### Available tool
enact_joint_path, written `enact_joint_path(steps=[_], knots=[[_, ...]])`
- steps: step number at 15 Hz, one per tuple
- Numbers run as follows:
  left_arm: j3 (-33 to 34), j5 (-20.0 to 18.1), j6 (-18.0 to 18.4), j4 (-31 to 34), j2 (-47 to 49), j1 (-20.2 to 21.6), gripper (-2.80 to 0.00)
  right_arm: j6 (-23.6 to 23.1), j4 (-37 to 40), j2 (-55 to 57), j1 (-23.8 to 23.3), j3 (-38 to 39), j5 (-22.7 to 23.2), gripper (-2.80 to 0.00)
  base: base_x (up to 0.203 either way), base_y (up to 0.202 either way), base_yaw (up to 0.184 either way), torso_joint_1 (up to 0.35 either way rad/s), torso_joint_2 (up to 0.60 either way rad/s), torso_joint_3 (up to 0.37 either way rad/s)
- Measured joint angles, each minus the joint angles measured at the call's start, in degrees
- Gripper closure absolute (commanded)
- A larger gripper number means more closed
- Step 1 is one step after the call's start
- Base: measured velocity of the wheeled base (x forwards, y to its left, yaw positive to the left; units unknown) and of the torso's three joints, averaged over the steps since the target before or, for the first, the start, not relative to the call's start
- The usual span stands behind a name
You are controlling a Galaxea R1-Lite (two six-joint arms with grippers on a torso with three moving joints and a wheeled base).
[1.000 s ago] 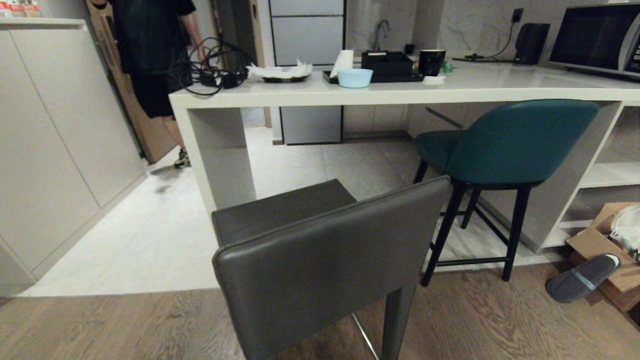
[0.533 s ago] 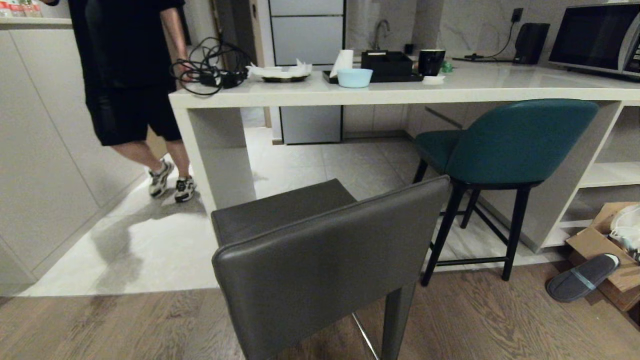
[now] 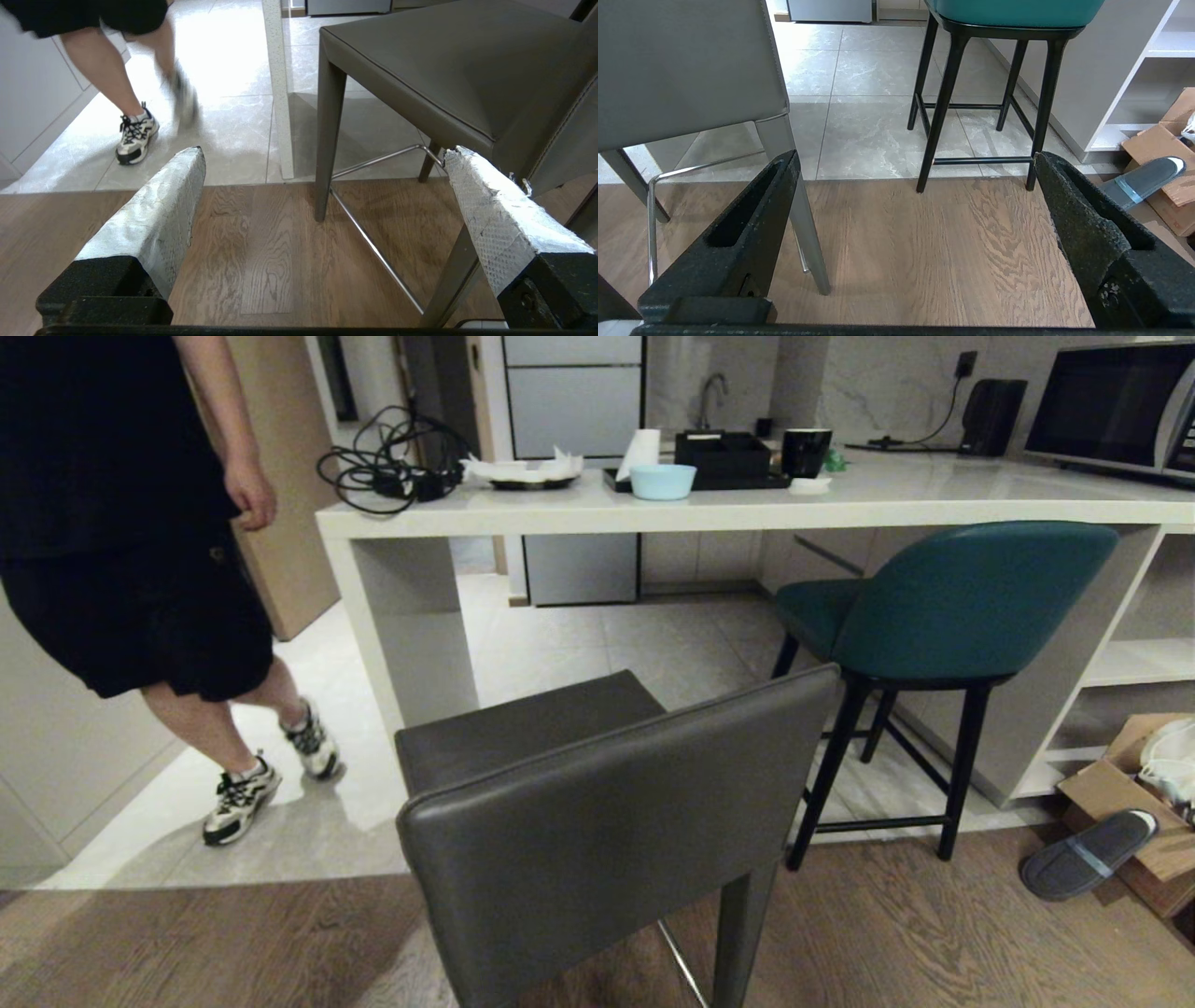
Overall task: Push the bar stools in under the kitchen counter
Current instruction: Pull the blue chair out from under the dining table
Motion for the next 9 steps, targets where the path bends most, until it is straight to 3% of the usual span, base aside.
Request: enact_joint_path(steps=[7, 8, 9], knots=[[0.01, 0.00, -0.41, 0.01, 0.00, 0.05, -2.80, 0.88, -0.17, -0.02, -0.02, 0.00, -0.33, -2.80, 0.000, 0.000, 0.000, 0.000, 0.00, 0.000], [0.01, -0.01, -0.45, 0.00, 0.00, 0.02, 0.00, 0.99, -0.16, -0.02, -0.02, 0.00, -0.49, 0.00, 0.000, 0.000, 0.000, 0.000, 0.00, 0.000], [0.01, -0.04, -0.80, 0.00, 0.00, 0.02, 0.00, 0.90, -0.13, -0.02, -0.02, 0.00, -0.42, 0.00, 0.000, 0.000, 0.000, 0.000, 0.00, 0.000]])
